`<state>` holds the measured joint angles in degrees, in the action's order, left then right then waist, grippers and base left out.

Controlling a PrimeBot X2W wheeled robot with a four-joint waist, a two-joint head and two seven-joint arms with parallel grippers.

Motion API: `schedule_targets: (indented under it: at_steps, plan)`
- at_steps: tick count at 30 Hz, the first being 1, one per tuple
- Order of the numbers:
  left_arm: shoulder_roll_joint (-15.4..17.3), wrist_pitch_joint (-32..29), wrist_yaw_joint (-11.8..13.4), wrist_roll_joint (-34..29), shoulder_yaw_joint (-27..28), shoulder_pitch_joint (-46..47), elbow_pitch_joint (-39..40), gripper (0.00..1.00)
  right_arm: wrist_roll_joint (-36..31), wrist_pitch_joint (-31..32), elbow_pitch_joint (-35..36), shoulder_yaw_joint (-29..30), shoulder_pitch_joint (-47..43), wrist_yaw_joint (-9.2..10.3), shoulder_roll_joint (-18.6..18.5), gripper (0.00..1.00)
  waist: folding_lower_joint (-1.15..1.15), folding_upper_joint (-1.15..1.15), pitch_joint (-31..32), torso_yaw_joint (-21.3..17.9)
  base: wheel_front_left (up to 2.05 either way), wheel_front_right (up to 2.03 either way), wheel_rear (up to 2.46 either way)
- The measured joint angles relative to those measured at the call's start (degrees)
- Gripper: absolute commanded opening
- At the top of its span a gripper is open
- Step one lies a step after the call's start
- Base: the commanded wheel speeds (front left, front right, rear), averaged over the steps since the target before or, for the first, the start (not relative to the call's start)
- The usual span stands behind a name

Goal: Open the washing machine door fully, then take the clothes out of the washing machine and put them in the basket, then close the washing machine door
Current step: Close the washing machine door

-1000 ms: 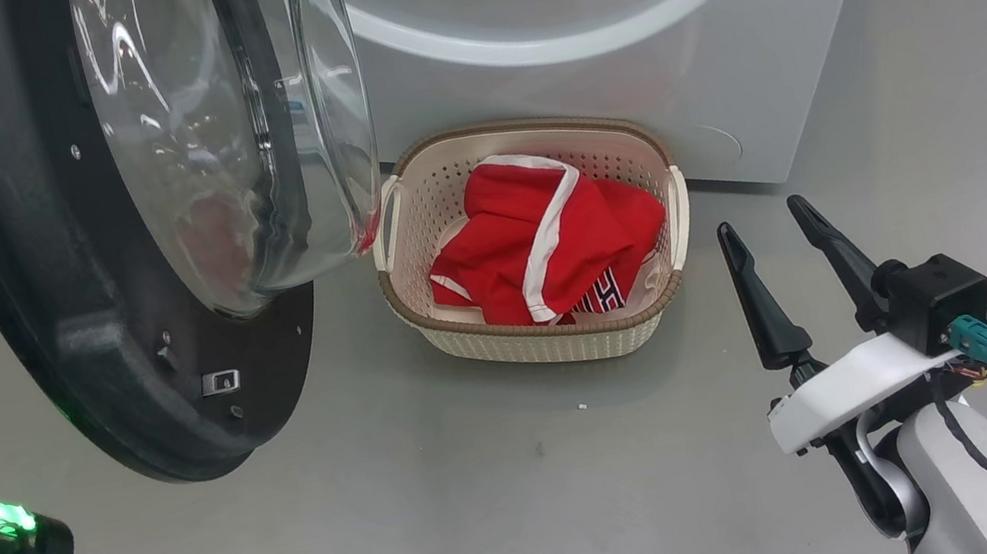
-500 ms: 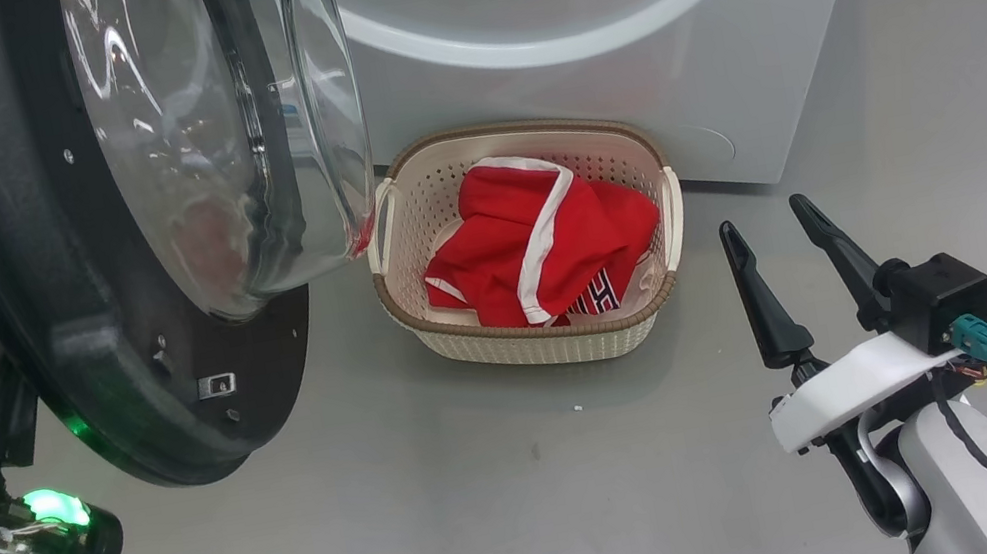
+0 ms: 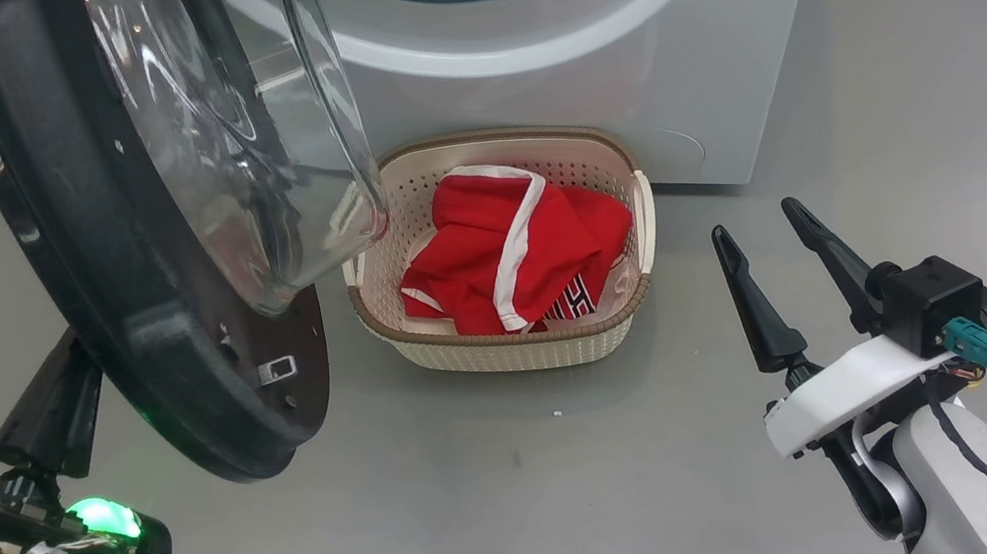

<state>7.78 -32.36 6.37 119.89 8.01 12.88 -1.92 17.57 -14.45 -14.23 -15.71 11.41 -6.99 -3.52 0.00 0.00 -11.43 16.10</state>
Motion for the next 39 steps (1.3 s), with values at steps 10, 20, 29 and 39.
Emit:
schedule_targets:
  at_steps: [10,20,29,39]
  plan:
    - [-1.2,-0.1,0.4,0.1,-2.8,-0.1,3.1,0.00,0.0,0.0,0.4,-0.5,0.9,0.00,0.0,1.00,0.00,0.00,-1.0,-3.3,0.00,0.00,0.00]
    - [-1.4,0.2,0.5,0.0,-5.2,-0.1,4.4,0.00,0.5,0.0,1.0,-0.2,1.2,0.00,0.1,1.00,0.00,0.00,-2.0,-8.1,0.00,0.00,0.00]
    - [-1.4,2.7,0.5,-0.4,-5.0,1.0,3.9,0.00,1.1,0.0,1.8,0.2,1.4,0.00,0.2,1.00,0.00,0.00,-3.1,-13.4,0.00,0.00,0.00]
    - [-1.2,5.5,0.5,0.1,-4.2,3.6,1.8,0.00,3.3,0.0,2.9,-0.5,2.1,0.02,0.3,1.00,0.00,0.00,-4.6,-20.2,0.00,0.00,0.00]
